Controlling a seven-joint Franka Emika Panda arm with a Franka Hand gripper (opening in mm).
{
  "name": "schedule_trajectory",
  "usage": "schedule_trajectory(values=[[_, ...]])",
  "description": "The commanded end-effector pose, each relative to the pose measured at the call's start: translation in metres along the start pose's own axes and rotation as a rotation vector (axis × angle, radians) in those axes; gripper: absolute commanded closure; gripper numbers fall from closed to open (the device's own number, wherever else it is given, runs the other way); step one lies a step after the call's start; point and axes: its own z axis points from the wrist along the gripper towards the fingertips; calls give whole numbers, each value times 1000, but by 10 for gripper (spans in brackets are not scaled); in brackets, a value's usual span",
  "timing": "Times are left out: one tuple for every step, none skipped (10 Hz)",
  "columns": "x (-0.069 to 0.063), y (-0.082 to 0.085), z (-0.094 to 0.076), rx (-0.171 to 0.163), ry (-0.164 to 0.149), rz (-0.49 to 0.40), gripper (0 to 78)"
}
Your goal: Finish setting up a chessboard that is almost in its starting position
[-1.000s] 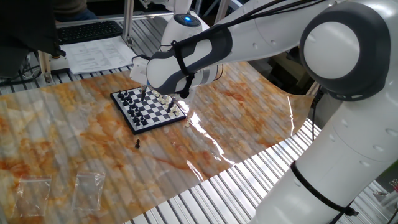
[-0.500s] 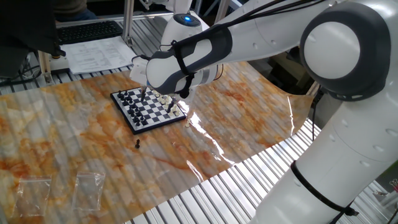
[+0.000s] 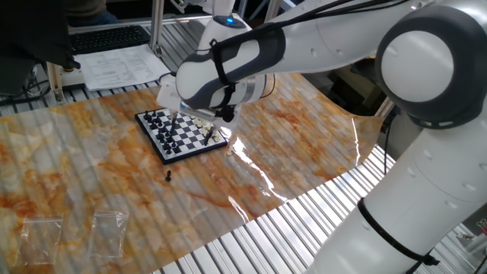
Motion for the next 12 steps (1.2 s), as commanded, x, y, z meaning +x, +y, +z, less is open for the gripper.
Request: schedule_trajectory(values=[[11, 5, 5, 3, -9, 19, 1], [14, 6, 6, 3, -9, 22, 1], [18, 7, 9, 2, -10, 23, 1], [20, 8, 13, -1, -15, 29, 1], [22, 9, 15, -1, -18, 31, 1], [27, 12, 21, 3, -30, 39, 1], [31, 14, 25, 2, -37, 47, 1], [33, 15, 27, 1, -42, 51, 1], [37, 17, 30, 3, -46, 58, 1], [37, 17, 30, 3, -46, 59, 1], [37, 17, 30, 4, -47, 59, 1], [37, 17, 31, 4, -47, 60, 1]])
